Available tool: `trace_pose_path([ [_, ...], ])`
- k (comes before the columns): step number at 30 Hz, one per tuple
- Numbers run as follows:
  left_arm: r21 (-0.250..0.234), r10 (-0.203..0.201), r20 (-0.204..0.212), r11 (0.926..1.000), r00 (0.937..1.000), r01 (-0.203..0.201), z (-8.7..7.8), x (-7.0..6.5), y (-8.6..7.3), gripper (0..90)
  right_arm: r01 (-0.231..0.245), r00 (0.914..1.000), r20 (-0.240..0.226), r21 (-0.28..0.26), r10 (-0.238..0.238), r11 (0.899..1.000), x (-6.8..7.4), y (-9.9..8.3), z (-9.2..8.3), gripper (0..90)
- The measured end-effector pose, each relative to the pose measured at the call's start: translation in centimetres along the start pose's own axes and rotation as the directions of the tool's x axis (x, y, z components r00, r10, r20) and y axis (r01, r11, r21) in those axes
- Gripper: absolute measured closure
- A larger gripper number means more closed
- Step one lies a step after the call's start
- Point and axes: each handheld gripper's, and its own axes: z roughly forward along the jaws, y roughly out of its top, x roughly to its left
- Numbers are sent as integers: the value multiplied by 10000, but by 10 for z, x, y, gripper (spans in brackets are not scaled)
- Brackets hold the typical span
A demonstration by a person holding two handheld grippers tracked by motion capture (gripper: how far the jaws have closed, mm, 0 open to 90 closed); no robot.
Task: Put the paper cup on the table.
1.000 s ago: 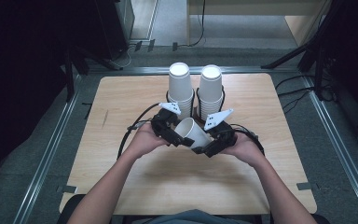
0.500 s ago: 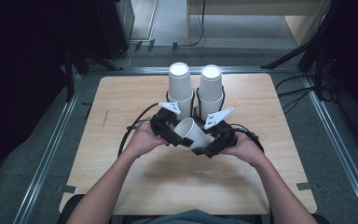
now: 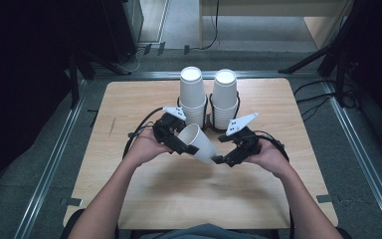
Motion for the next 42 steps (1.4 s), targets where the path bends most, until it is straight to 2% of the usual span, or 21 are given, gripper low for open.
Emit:
trace_pose_path([
  [6, 307, 216, -252, 9993, 9994, -208, -4, 0, -4, 90, -42, 9999, 135, -90, 43, 10000, -2, -2, -4, 180],
  [21, 666, 141, -935, 9977, 9955, -79, -17, 7, -16, 90, -435, 9978, 511, 60, 431, 9990, -10, -10, -6, 181],
  [32, 904, -15, -1311, 9958, 9914, 135, -29, 16, -27, 90, -669, 9949, 754, 42, 664, 9978, -17, -13, -9, 181],
  [42, 924, -428, -1684, 9940, 9848, 590, -42, 27, -39, 89, -717, 9944, 776, 10, 714, 9974, -21, -14, -11, 183],
])
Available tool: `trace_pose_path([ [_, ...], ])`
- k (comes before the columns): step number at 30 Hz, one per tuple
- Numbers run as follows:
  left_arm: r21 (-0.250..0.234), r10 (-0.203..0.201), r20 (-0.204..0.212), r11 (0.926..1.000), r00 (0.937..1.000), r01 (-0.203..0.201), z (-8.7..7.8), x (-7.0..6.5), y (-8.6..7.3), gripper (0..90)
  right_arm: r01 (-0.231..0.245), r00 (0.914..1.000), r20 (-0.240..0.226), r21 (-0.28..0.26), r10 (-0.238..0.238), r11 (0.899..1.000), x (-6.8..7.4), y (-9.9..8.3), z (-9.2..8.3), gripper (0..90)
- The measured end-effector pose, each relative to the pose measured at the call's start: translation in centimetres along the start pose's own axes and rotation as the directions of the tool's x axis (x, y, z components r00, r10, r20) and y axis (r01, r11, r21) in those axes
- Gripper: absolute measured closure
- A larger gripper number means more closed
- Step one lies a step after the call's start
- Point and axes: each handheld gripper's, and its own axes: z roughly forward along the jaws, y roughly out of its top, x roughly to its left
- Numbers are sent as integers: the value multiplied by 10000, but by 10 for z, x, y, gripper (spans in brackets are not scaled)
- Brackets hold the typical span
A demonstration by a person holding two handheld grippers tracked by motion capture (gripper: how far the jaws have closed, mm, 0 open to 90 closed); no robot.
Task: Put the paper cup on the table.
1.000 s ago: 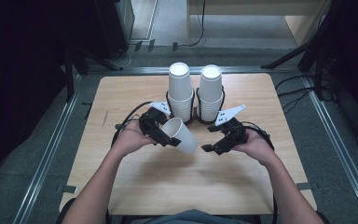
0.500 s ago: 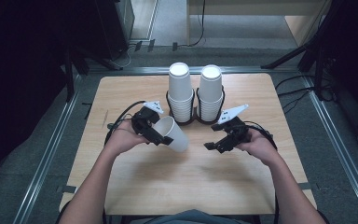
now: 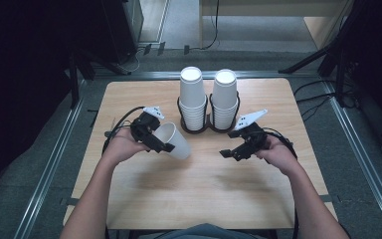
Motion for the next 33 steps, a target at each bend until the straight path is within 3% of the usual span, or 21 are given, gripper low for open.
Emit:
trace_pose_path([
  [11, 31, -518, -361, 9986, 9980, 520, -10, 15, -16, 89, -94, 9999, 52, -9, 94, 10000, -5, 0, 1, 186],
  [20, -32, -1006, -838, 9949, 9914, 1007, -21, 29, -31, 88, 34, 10000, 69, 77, -34, 10000, -6, 0, 4, 188],
  [28, -89, -1607, -1263, 9869, 9789, 1609, -32, 46, -44, 88, 77, 10000, 52, 192, -78, 9998, -5, 0, 7, 189],
  [30, -51, -1800, -1562, 9834, 9712, 1814, -36, 50, -47, 88, 84, 10000, 48, 134, -85, 9999, -5, 1, 6, 190],
  [33, -159, -2059, -1549, 9784, 9662, 2059, -40, 57, -51, 88, 117, 9999, 80, 125, -118, 9999, -5, 1, 6, 190],
])
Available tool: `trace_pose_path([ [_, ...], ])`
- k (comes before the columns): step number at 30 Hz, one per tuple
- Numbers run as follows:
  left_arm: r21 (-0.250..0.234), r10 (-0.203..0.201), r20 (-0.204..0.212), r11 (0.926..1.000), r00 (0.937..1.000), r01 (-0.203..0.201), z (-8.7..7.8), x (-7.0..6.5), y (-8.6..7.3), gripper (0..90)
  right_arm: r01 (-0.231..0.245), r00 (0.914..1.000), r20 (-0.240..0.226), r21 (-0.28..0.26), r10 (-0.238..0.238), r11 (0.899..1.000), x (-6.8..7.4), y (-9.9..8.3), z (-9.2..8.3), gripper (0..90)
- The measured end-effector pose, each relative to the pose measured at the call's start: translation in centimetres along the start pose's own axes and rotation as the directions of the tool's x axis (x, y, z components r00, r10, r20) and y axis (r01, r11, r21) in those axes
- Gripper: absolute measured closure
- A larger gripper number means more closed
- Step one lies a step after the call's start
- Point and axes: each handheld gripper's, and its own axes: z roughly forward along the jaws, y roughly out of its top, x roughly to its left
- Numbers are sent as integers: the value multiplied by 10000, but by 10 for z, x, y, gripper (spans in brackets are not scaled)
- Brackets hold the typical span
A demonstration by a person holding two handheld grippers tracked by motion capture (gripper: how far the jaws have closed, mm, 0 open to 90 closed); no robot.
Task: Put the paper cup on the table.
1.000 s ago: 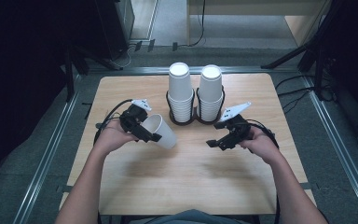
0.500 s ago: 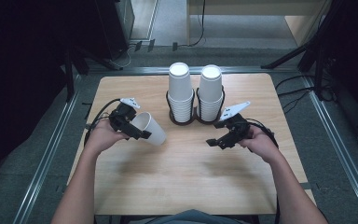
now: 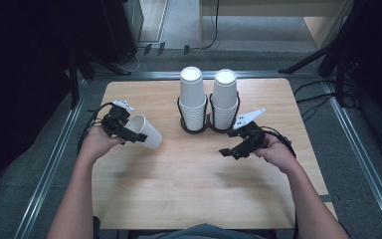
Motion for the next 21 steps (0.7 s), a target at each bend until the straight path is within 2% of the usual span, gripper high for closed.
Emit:
trace_pose_path([
  [8, 719, -237, -528, 9970, 9983, 274, 2, 16, -1, 86, 20, 10000, -3, 67, -20, 10000, 1, -1, 1, 191],
  [14, 1050, -424, -1101, 9930, 9930, 541, -2, 28, 5, 83, 0, 10000, 34, 110, 0, 9999, 1, -1, 1, 192],
  [17, 1155, -369, -1370, 9919, 9899, 529, -5, 31, 8, 83, 1, 10000, 45, 93, -2, 10000, 1, -2, 1, 192],
  [21, 1502, -340, -1618, 9869, 9862, 586, -3, 35, 11, 78, -38, 10000, 57, 83, 37, 10000, 0, -3, 0, 193],
])
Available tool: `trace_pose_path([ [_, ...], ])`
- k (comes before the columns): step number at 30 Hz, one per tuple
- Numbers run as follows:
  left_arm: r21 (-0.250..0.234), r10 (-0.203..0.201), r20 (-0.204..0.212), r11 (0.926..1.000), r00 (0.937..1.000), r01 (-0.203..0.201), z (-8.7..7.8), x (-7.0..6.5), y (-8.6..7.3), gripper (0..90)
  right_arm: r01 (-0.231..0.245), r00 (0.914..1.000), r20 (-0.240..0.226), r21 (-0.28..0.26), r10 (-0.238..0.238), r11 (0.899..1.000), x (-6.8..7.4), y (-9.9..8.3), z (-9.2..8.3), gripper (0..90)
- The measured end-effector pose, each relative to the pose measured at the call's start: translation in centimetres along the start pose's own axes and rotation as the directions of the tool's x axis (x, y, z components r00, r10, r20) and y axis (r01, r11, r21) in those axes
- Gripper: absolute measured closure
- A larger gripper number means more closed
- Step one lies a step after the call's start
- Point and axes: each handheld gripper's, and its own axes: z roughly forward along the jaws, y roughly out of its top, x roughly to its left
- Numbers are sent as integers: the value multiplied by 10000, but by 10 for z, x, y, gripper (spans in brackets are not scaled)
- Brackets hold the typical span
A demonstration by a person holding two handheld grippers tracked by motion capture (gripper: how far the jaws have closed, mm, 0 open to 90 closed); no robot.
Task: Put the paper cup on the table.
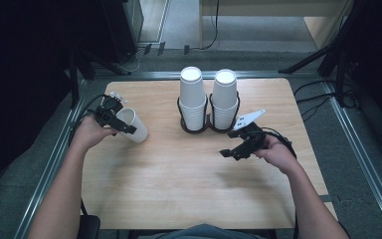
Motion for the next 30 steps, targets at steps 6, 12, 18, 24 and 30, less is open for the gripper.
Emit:
trace_pose_path([
  [6, 217, 68, -314, 9997, 9995, -61, 6, 3, 4, 73, -19, 10000, 5, -33, 19, 10000, 0, -1, -1, 194],
  [12, 280, 168, -358, 9995, 9992, -158, 7, 1, 8, 65, 22, 10000, -19, 23, -22, 10000, 1, -1, 0, 194],
  [18, 319, 259, -284, 9992, 9993, -250, 9, -1, 9, 3, 23, 10000, -19, 7, -23, 10000, 0, -2, 0, 195],
  [24, 328, 414, -224, 9986, 9989, -406, 9, -4, 11, 0, 20, 10000, -5, 17, -20, 10000, 0, -2, 0, 195],
  [30, 196, 365, -82, 9991, 9993, -364, 8, -4, 11, 0, 26, 10000, -8, 7, -26, 10000, 0, -2, 0, 196],
])
